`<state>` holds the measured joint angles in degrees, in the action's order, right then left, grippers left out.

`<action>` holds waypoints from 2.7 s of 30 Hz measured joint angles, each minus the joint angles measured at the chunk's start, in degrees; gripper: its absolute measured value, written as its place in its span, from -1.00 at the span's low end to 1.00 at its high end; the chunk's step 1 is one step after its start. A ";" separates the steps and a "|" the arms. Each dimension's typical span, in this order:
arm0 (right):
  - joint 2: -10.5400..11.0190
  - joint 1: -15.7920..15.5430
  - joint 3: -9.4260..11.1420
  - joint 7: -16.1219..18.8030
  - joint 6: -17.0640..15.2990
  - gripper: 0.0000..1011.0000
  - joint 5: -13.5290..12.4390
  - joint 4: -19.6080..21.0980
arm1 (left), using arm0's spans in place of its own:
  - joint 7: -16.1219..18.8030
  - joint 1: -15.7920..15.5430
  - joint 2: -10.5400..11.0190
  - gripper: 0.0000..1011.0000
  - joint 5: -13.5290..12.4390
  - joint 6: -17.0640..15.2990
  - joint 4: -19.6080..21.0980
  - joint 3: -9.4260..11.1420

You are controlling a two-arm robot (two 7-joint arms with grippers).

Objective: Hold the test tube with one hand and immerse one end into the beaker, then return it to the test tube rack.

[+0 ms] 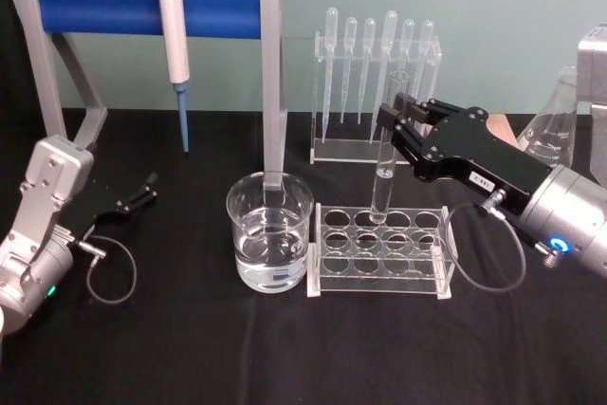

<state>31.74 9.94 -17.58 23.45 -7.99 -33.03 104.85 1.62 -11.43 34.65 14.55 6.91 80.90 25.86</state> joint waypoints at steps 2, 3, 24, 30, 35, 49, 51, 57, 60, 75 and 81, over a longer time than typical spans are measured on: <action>0.00 0.00 0.00 0.00 0.00 -0.56 0.00 0.00 | 0.00 0.00 0.00 0.98 0.00 0.00 0.00 0.00; 0.00 0.00 0.00 0.00 0.00 -0.56 0.00 0.00 | 0.00 0.00 0.00 0.98 0.00 0.00 0.00 0.00; 0.00 0.00 0.00 0.00 0.00 -0.56 0.00 0.00 | 0.00 0.00 0.00 0.98 0.00 0.00 0.00 0.00; 0.00 0.73 -0.76 -0.21 -0.15 -0.56 0.06 0.27 | 0.00 0.00 0.00 0.98 0.00 0.00 0.00 0.00; -1.13 3.11 -2.79 -0.41 -0.51 -0.56 0.60 0.63 | 0.00 0.00 0.00 0.98 0.00 0.00 0.00 0.00; -7.95 12.89 -10.81 2.46 0.73 -0.56 2.06 -7.67 | 0.00 0.00 0.00 0.98 0.00 0.00 0.00 0.00; -8.60 13.49 -11.44 2.82 1.38 -0.56 2.35 -9.24 | 0.00 0.00 0.00 0.98 0.00 0.00 0.00 0.00; -10.57 14.38 -13.27 4.52 4.29 -0.56 3.01 -14.99 | 0.00 0.00 0.00 0.98 0.00 0.00 0.00 0.00; -11.06 14.30 -14.07 5.22 5.30 -0.56 3.58 -17.16 | 0.00 0.00 0.00 0.98 0.00 0.00 0.00 0.00; -12.08 11.78 -15.01 6.98 8.85 -0.56 5.60 -22.73 | 0.00 0.00 0.00 0.98 0.00 0.00 0.00 0.00; -12.39 11.56 -14.67 7.15 9.21 -0.56 5.78 -23.20 | 0.00 0.00 0.00 0.98 0.00 0.00 0.00 0.00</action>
<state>19.35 21.49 -32.24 30.60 1.22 -27.25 81.65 1.62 -11.43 34.65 14.55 6.91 80.90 25.86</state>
